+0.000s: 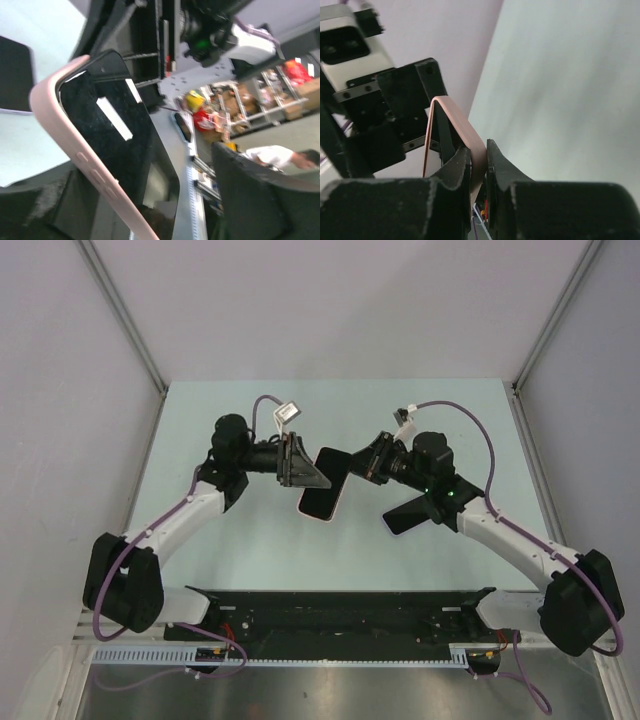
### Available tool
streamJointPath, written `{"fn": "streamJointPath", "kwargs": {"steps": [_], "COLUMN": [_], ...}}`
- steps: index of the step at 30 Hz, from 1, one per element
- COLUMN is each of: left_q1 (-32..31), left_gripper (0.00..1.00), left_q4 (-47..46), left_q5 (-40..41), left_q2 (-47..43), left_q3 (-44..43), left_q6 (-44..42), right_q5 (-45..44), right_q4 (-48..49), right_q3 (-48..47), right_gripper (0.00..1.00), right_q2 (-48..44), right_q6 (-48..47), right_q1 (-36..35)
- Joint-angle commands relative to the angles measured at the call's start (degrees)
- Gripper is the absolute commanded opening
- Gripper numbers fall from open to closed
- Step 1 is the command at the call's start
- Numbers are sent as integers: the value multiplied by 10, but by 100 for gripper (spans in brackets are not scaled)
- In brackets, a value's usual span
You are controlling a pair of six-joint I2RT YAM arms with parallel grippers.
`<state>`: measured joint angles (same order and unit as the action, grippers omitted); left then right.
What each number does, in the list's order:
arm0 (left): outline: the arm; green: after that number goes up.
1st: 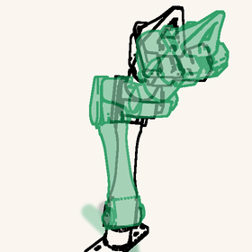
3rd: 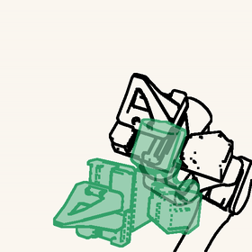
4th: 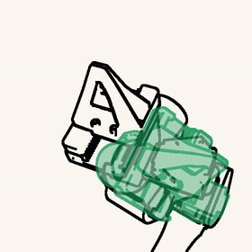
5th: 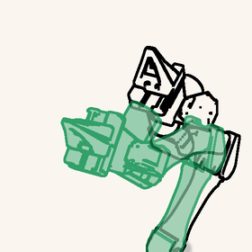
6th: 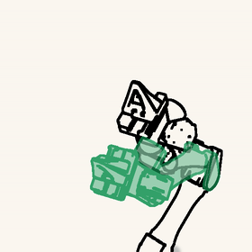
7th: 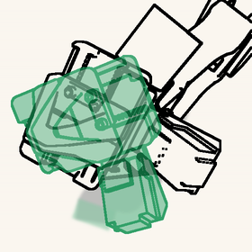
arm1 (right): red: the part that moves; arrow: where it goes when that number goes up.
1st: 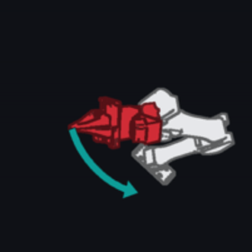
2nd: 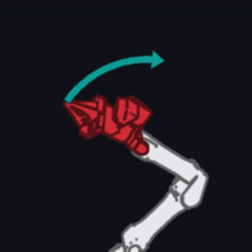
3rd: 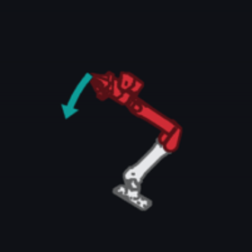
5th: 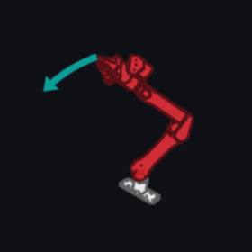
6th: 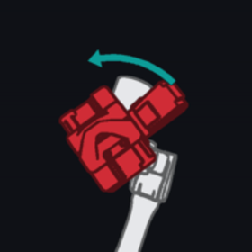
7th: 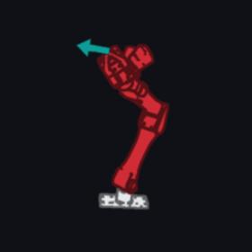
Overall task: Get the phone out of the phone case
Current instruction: Remove the phone case from the phone.
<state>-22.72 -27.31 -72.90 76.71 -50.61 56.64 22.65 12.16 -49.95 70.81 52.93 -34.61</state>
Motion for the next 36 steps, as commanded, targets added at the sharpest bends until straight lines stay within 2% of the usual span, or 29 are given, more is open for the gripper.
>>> {"fn": "streamJointPath", "kwargs": {"steps": [1, 3, 7, 13, 16, 20, 22, 28, 36], "left_q1": [6, 14, 37, 34, 1, -38, -59, -154, -238], "left_gripper": [95, 100, 100, 100, 100, 100, 100, 98, 94], "left_q4": [102, 111, 138, 314, 368, 381, 405, 412, 433], "left_q5": [123, 123, 151, 270, 325, 370, 421, 514, 640], "left_q2": [-45, -50, -56, -38, -36, -30, -22, 16, 84], "left_q3": [-97, -92, -80, -103, -99, -83, -81, -68, -88], "left_q6": [-166, -163, -159, -225, -251, -264, -285, -284, -293], "right_q5": [-95, -131, -166, -217, -241, -233, -212, -209, -182], "right_q4": [-218, -237, -274, -331, -341, -303, -288, -281, -275], "right_q3": [35, 35, 30, 7, -8, -10, -13, -31, -51], "right_gripper": [0, 0, 0, 0, 0, 0, 0, 0, 0], "right_q2": [-3, -15, -29, -4, 29, 73, 94, 143, 191], "right_q6": [-25, -26, -36, -53, -51, -40, -33, -9, 16], "right_q1": [10, 16, 35, 25, 7, 3, 6, 9, 9]}}
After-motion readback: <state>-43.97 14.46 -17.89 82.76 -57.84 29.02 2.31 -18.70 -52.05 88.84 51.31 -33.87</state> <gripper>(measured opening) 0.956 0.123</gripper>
